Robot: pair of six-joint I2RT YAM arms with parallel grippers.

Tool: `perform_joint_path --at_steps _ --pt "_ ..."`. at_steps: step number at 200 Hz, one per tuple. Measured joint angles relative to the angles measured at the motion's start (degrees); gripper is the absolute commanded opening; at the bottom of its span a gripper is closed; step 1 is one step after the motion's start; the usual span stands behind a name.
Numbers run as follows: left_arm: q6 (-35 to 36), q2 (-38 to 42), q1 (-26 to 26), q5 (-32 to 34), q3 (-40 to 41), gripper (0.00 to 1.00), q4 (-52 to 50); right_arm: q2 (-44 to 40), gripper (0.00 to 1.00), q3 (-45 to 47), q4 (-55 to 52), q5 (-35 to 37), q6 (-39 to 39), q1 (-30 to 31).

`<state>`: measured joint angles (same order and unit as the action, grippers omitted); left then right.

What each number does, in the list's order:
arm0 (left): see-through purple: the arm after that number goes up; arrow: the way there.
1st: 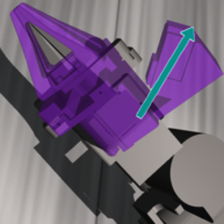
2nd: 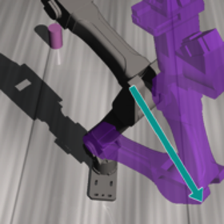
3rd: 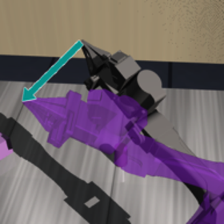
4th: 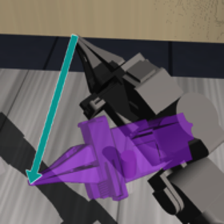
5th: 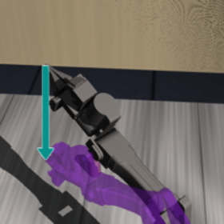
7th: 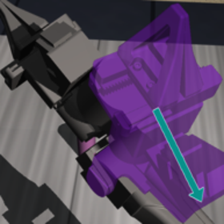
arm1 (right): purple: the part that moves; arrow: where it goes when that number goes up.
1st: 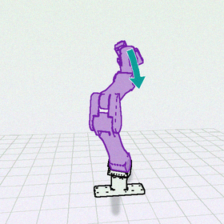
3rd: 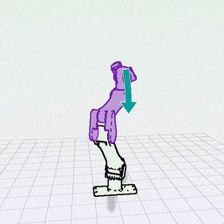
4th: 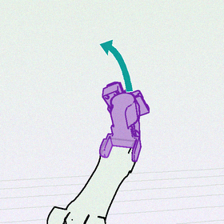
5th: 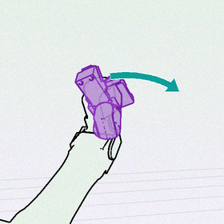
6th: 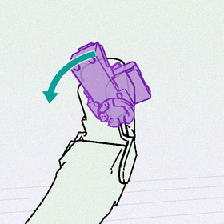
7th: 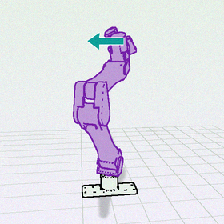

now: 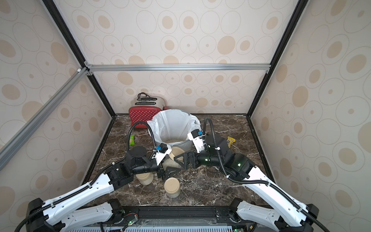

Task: Empty moldy rice from jars
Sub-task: Unscrew the lid from the jar.

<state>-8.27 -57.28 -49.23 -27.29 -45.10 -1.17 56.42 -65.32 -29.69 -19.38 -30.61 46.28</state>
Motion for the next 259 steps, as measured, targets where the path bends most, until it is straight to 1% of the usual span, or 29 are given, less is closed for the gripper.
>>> perform_joint_path --at_steps 42,99,107,157,175,212,238,259 --pt "1.09 -1.03 -0.07 -0.24 -4.81 0.34 -0.66 -0.07 1.0 -1.44 0.98 0.13 0.94 0.02" --pt "2.56 -3.8 -0.11 -0.46 -6.05 0.33 -0.83 1.25 1.0 -1.64 3.61 1.49 1.68 0.04" --pt "2.73 -4.09 -0.13 -0.5 -6.05 0.33 -0.83 1.49 0.98 -1.66 3.67 1.86 1.88 0.04" --pt "3.3 -4.44 -0.2 -0.22 -6.8 0.32 -1.2 2.8 0.74 -3.02 3.58 3.93 3.37 0.07" --pt "3.34 -4.46 -0.2 -0.24 -6.99 0.32 -1.22 2.78 0.69 -3.15 3.58 4.0 3.67 0.07" --pt "2.93 -5.46 -0.13 -1.51 -8.17 0.29 -1.57 2.16 0.63 -3.15 3.61 4.15 4.37 0.0" --pt "1.51 -6.12 0.0 -4.37 -10.16 0.29 -2.71 1.38 0.62 -3.82 3.52 2.8 6.86 -0.13" --pt "0.02 -6.14 0.07 -6.99 -12.2 0.29 -3.3 1.51 0.62 -6.21 2.95 -0.13 10.45 -0.48"
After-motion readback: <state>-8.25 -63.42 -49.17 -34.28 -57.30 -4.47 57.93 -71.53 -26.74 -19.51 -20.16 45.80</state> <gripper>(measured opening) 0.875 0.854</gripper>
